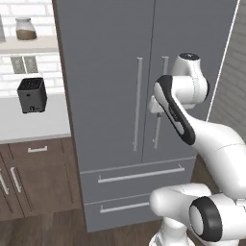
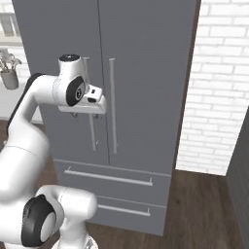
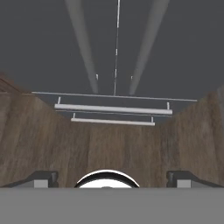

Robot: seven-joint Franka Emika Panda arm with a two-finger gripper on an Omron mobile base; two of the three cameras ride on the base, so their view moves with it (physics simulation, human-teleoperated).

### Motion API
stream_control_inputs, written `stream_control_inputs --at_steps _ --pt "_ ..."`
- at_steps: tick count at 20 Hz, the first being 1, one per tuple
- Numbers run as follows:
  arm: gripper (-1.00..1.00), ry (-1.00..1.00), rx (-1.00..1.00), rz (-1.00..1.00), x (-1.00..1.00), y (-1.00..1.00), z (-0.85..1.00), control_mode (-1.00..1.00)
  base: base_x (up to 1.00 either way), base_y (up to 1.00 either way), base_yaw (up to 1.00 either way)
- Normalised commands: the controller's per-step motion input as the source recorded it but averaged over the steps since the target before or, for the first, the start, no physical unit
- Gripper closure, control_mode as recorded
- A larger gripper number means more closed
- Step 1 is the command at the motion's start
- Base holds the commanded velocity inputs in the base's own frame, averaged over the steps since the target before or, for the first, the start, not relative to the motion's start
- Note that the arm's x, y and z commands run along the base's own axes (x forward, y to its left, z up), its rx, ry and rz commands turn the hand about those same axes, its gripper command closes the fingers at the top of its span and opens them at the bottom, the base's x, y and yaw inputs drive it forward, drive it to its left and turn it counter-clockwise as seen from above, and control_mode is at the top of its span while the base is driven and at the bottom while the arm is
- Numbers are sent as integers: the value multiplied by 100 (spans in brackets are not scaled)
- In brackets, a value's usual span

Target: Take the strawberry from the fridge and place it on top of the pancake, located on the dining counter.

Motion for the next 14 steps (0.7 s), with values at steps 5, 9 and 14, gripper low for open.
stream_control_inputs --at_steps 5,9,14 --pt "-100 0 0 0 0 0 0 100 -23 0 0" --pt "-100 0 0 0 0 0 0 100 -33 -21 0" --pt "-100 0 0 0 0 0 0 100 -10 -3 0"
